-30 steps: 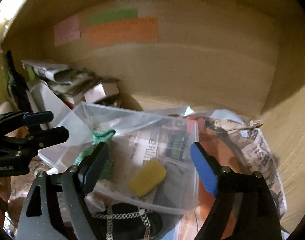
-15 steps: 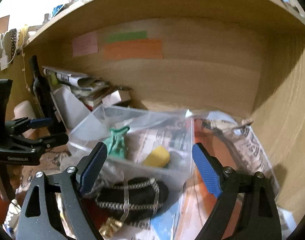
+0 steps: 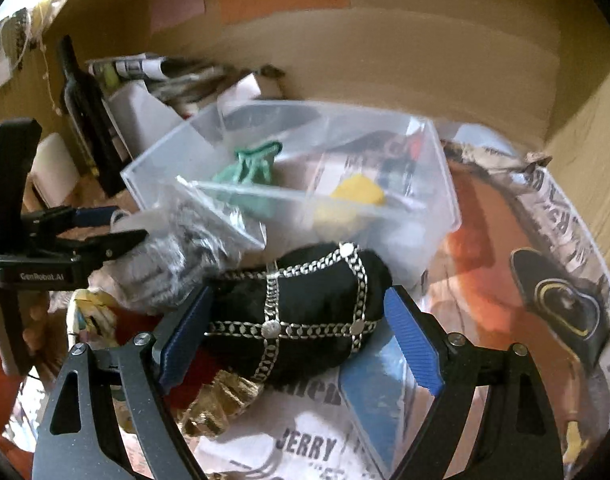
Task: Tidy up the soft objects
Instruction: 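Grasp the white cloth with the left tool while the right tool grasps the black chain-trimmed fabric, then lower the white cloth and black fabric into the clear box and open both tools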
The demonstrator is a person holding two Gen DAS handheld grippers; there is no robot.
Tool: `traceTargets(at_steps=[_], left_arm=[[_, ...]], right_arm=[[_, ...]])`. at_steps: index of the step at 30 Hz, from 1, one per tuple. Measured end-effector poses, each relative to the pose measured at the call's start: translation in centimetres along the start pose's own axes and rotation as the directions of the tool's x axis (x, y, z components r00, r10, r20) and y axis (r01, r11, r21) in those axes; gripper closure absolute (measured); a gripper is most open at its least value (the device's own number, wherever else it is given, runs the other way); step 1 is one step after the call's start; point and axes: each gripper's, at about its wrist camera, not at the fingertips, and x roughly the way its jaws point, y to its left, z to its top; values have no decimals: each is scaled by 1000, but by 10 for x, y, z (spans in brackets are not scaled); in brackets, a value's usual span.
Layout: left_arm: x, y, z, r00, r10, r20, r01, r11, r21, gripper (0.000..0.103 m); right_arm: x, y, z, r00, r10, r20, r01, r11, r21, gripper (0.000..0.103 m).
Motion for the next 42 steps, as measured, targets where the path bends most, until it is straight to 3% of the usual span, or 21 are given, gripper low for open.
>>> traceTargets(at_steps=[3, 6, 13, 25, 33, 42], left_arm=[[9, -5, -2, 999, -27, -32, 28, 1000, 15, 37], [15, -7, -4, 997, -55, -51, 56, 998, 27, 57], [5, -14, -8, 999, -44, -14, 45, 998, 47, 75], [-45, -7, -7, 995, -13, 104, 7, 999, 54, 79], [-82, 2, 2, 979, 14, 202, -21, 999, 30, 79], [-96, 0, 28, 956, 14, 292, -24, 999, 31, 79]], right_arm=[[4, -5, -2, 1000, 3, -16, -3, 1000, 14, 19], [5, -5, -4, 1000, 2, -30, -2, 1000, -1, 42], [5, -3, -8, 999, -11, -36, 10, 999, -31, 71], [-30, -10, -3, 997, -44, 70, 45, 999, -10, 81], [-61, -14, 7, 984, -75, 164, 75, 997, 4, 82], [-84, -16, 27, 962, -87, 260, 86, 996, 16, 84]])
